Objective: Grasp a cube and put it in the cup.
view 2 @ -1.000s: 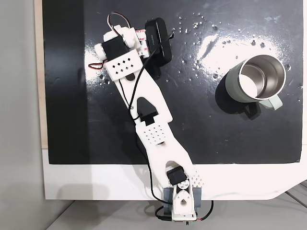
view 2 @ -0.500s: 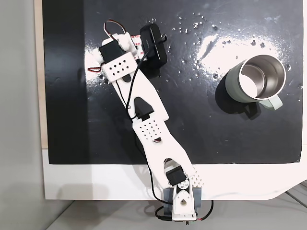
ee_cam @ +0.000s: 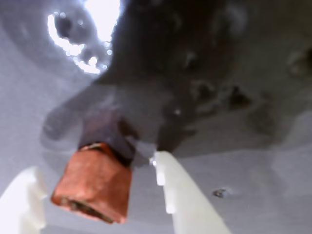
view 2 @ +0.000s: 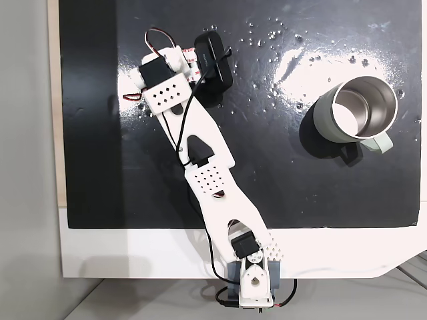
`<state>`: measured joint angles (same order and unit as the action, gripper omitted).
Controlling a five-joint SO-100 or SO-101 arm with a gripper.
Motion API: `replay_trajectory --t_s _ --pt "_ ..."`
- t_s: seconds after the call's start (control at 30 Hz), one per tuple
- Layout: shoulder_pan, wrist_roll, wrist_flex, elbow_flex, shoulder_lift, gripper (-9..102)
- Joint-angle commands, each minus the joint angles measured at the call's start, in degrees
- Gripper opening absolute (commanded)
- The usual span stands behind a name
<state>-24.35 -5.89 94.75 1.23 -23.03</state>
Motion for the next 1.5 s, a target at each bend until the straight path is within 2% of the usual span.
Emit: replay_trajectory --t_s 0.0,0.43,0.73,0.93,1.47 --pt "0.18 0.97 -1.32 -3.34 0.62 23" --pt "-0.53 1.85 -1.76 -5.45 4.04 6" --pt "-0.18 1.58 0.09 -7.38 2.9 5" --pt "1.32 0.26 1.41 -4.66 -7.38 5" --pt "11.51 -2.29 3.16 16.26 -50.98 4"
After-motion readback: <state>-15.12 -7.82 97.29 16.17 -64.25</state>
